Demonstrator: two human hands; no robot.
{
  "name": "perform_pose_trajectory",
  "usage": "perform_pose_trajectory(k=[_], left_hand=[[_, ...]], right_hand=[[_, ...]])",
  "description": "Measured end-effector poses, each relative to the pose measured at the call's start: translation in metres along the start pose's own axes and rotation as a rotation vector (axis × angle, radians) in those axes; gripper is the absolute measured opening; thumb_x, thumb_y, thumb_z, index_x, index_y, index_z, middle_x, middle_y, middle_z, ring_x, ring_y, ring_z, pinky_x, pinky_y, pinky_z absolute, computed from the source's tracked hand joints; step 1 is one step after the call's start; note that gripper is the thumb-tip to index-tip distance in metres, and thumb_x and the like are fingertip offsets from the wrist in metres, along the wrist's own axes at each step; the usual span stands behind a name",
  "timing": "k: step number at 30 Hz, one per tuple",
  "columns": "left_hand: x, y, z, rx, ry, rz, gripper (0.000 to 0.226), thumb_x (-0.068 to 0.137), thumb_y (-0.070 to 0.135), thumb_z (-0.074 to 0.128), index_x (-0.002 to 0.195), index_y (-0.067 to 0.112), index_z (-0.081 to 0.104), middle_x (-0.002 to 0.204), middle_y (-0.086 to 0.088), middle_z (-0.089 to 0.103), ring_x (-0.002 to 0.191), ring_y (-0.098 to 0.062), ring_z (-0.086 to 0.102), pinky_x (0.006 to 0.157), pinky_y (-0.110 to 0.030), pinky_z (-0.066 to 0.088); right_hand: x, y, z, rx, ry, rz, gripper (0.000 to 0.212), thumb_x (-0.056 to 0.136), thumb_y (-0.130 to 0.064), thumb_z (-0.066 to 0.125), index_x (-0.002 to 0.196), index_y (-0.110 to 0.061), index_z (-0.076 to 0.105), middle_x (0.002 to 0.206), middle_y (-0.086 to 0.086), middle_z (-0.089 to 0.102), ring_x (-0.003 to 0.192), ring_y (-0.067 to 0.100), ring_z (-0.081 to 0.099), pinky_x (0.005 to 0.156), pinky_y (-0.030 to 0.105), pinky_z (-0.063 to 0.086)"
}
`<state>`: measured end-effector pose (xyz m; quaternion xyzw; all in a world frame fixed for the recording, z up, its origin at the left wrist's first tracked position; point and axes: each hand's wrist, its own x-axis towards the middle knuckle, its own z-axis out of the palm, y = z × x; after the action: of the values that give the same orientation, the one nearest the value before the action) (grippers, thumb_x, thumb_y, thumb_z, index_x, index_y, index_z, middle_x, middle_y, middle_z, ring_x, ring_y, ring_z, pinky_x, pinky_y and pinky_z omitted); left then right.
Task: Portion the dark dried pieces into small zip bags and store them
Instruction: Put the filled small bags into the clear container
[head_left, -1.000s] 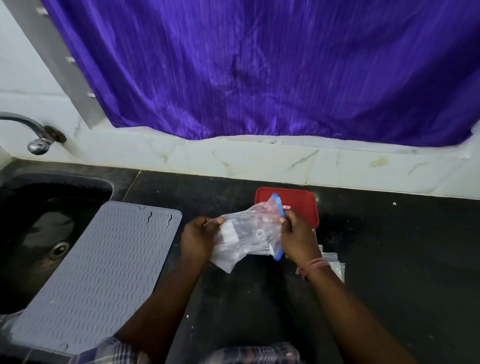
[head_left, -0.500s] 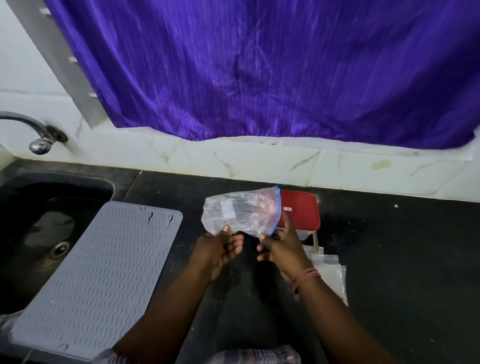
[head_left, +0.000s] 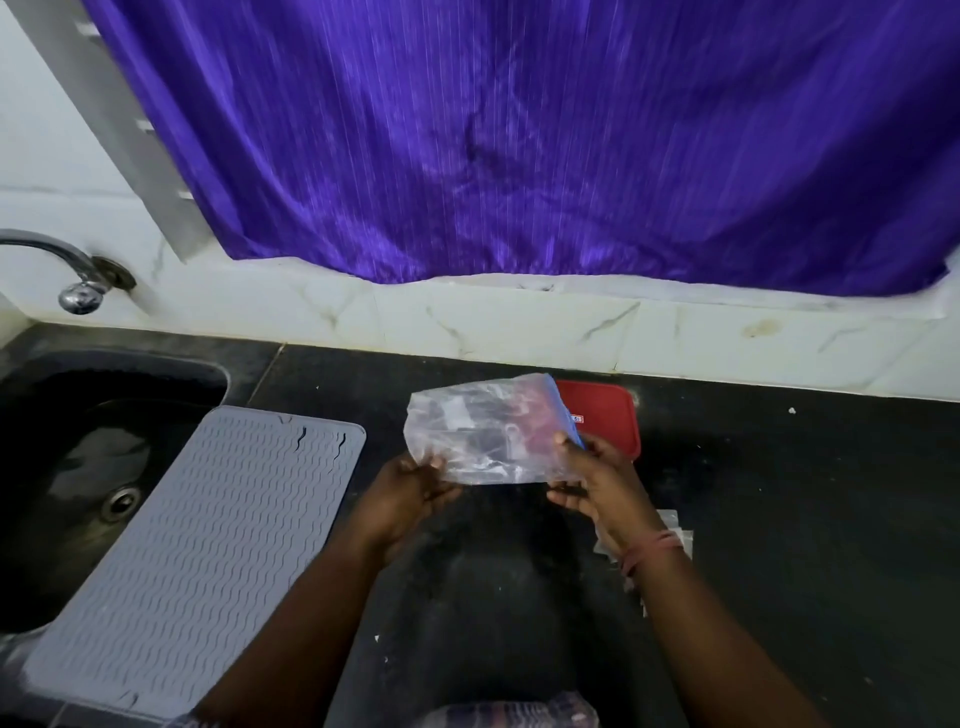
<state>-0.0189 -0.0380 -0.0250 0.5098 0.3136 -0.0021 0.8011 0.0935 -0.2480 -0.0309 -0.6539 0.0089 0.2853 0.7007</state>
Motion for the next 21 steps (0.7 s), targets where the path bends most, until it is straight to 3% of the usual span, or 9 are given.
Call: perform_pose_trajectory(k=[2, 4, 5, 8, 11, 14, 17, 19, 21], left_hand=[[0.001, -0.005, 0.002, -0.02, -0.001, 0.018, 0.016, 0.101, -0.002, 0.055, 0.114, -0.002, 0.064, 0.093, -0.01, 0.074, 0.08, -0.018, 0.074, 0.076, -0.029, 0.065], [0.001, -0.009, -0.002, 0.036, -0.03, 0.015, 0.012, 0.096, -0.007, 0.06, 0.107, -0.004, 0.065, 0.089, -0.012, 0.069, 0.073, -0.017, 0.071, 0.068, -0.028, 0.063], [0.0, -0.01, -0.006, 0.077, -0.053, 0.012, 0.011, 0.095, -0.007, 0.062, 0.104, -0.004, 0.066, 0.086, -0.013, 0.068, 0.071, -0.017, 0.069, 0.063, -0.027, 0.06], [0.0, -0.011, -0.02, 0.139, -0.07, -0.011, 0.008, 0.094, -0.002, 0.065, 0.1, -0.002, 0.071, 0.08, -0.01, 0.069, 0.069, -0.016, 0.064, 0.058, -0.025, 0.053], [0.006, -0.014, -0.029, 0.118, 0.017, -0.062, 0.013, 0.095, 0.007, 0.067, 0.103, -0.001, 0.073, 0.081, -0.011, 0.068, 0.068, -0.015, 0.062, 0.06, -0.023, 0.054], [0.005, -0.015, -0.032, 0.181, 0.02, -0.092, 0.027, 0.088, 0.017, 0.074, 0.11, 0.003, 0.073, 0.099, -0.015, 0.076, 0.087, -0.024, 0.073, 0.081, -0.034, 0.061], [0.004, -0.006, -0.027, 0.092, -0.123, -0.036, 0.034, 0.093, 0.016, 0.072, 0.125, 0.007, 0.067, 0.12, -0.014, 0.075, 0.113, -0.032, 0.071, 0.097, -0.047, 0.058], [0.008, 0.001, -0.027, 0.01, -0.11, 0.036, 0.038, 0.095, 0.027, 0.069, 0.129, 0.011, 0.066, 0.124, -0.012, 0.073, 0.116, -0.034, 0.069, 0.1, -0.053, 0.055], [0.013, 0.007, -0.024, 0.116, 0.038, 0.104, 0.035, 0.094, 0.042, 0.067, 0.117, 0.016, 0.073, 0.109, -0.008, 0.076, 0.104, -0.031, 0.071, 0.094, -0.048, 0.057]], right_hand=[[0.003, -0.004, -0.004, -0.007, 0.052, 0.013, 0.04, 0.087, -0.05, 0.071, 0.11, -0.017, 0.073, 0.107, 0.006, 0.077, 0.096, 0.023, 0.073, 0.086, 0.045, 0.06], [0.006, -0.007, -0.007, -0.093, 0.132, -0.011, 0.066, 0.079, -0.057, 0.077, 0.113, 0.0, 0.068, 0.108, 0.021, 0.072, 0.098, 0.037, 0.071, 0.088, 0.055, 0.058], [0.009, -0.007, -0.008, -0.133, 0.136, -0.022, 0.069, 0.079, -0.052, 0.078, 0.113, 0.006, 0.064, 0.108, 0.027, 0.068, 0.098, 0.043, 0.069, 0.089, 0.058, 0.056], [0.012, -0.004, -0.013, -0.082, 0.089, 0.038, 0.033, 0.088, -0.019, 0.075, 0.109, 0.006, 0.071, 0.09, 0.019, 0.076, 0.078, 0.033, 0.073, 0.085, 0.05, 0.058], [0.013, 0.002, -0.011, -0.069, 0.211, -0.027, 0.013, 0.09, -0.009, 0.072, 0.097, 0.003, 0.072, 0.069, 0.006, 0.072, 0.061, 0.02, 0.064, 0.069, 0.038, 0.056], [0.008, 0.002, -0.002, -0.062, 0.186, -0.119, 0.007, 0.094, -0.007, 0.066, 0.095, -0.001, 0.069, 0.066, 0.008, 0.066, 0.054, 0.017, 0.056, 0.058, 0.033, 0.052], [0.01, 0.001, -0.003, -0.091, 0.062, -0.123, 0.011, 0.096, -0.006, 0.063, 0.104, -0.008, 0.069, 0.083, 0.019, 0.068, 0.07, 0.024, 0.058, 0.07, 0.04, 0.053], [0.012, 0.003, -0.006, -0.092, -0.026, -0.094, 0.016, 0.096, -0.003, 0.061, 0.109, -0.007, 0.069, 0.091, 0.025, 0.068, 0.08, 0.029, 0.057, 0.075, 0.044, 0.053], [0.009, 0.002, -0.006, -0.127, -0.092, -0.083, 0.016, 0.095, -0.002, 0.061, 0.108, -0.006, 0.069, 0.084, 0.015, 0.066, 0.075, 0.028, 0.055, 0.067, 0.037, 0.051]])
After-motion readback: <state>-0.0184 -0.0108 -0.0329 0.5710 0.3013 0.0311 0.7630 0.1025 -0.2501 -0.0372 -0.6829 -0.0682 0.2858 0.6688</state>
